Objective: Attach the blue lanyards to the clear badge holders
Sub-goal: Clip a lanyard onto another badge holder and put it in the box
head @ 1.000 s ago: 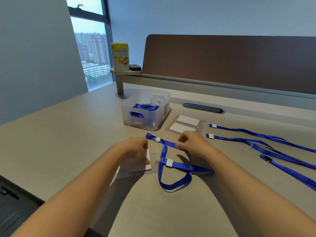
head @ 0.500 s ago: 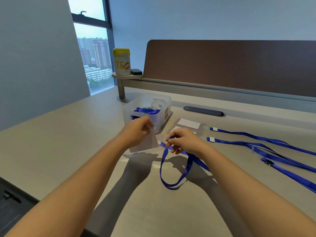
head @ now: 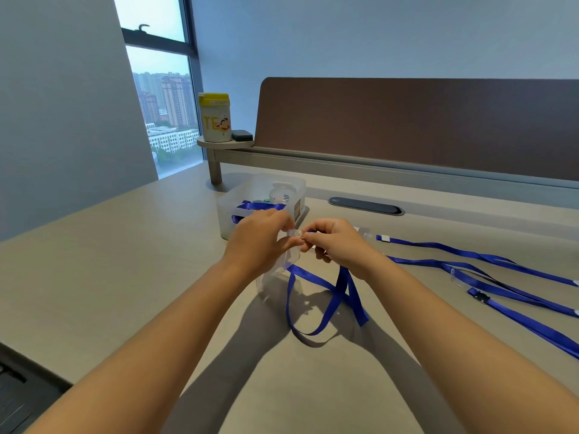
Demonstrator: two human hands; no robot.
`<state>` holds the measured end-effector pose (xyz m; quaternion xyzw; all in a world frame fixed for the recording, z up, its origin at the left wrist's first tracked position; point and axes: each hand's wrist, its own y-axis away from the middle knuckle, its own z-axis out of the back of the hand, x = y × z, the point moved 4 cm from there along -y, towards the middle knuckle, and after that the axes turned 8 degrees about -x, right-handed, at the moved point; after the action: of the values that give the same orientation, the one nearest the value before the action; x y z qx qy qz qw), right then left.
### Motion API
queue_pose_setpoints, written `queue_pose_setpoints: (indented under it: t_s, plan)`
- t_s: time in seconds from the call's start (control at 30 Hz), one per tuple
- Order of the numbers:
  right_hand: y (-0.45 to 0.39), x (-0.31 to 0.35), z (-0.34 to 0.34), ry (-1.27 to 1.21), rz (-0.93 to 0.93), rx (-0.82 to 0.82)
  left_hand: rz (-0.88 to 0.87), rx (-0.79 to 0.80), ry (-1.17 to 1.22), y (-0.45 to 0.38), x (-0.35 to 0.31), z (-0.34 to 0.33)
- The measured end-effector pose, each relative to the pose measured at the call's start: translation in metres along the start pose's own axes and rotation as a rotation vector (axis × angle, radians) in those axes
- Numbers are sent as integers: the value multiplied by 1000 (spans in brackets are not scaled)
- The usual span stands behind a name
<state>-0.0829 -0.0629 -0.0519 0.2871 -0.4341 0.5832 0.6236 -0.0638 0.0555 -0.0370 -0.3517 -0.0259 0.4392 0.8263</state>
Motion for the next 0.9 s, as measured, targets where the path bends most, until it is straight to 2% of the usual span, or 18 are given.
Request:
queue_pose_setpoints:
  t_s: [0.2,0.37,0.53,0.77,0.9]
  plan:
    - [0,7,-1,112,135,-82,13,66,-59,-9,-5,-1]
    - [-2,12,2,121,198,-149,44,60,32,-14,-5,1]
    - [-1,16,3,136,239,-192,141,32,269,-17,-1,4]
    - [-2,17,-1,96,245,-202,224,2,463,-15,1,1]
    - [-2,23,1,44,257,-197,393,9,754,-15,3,1]
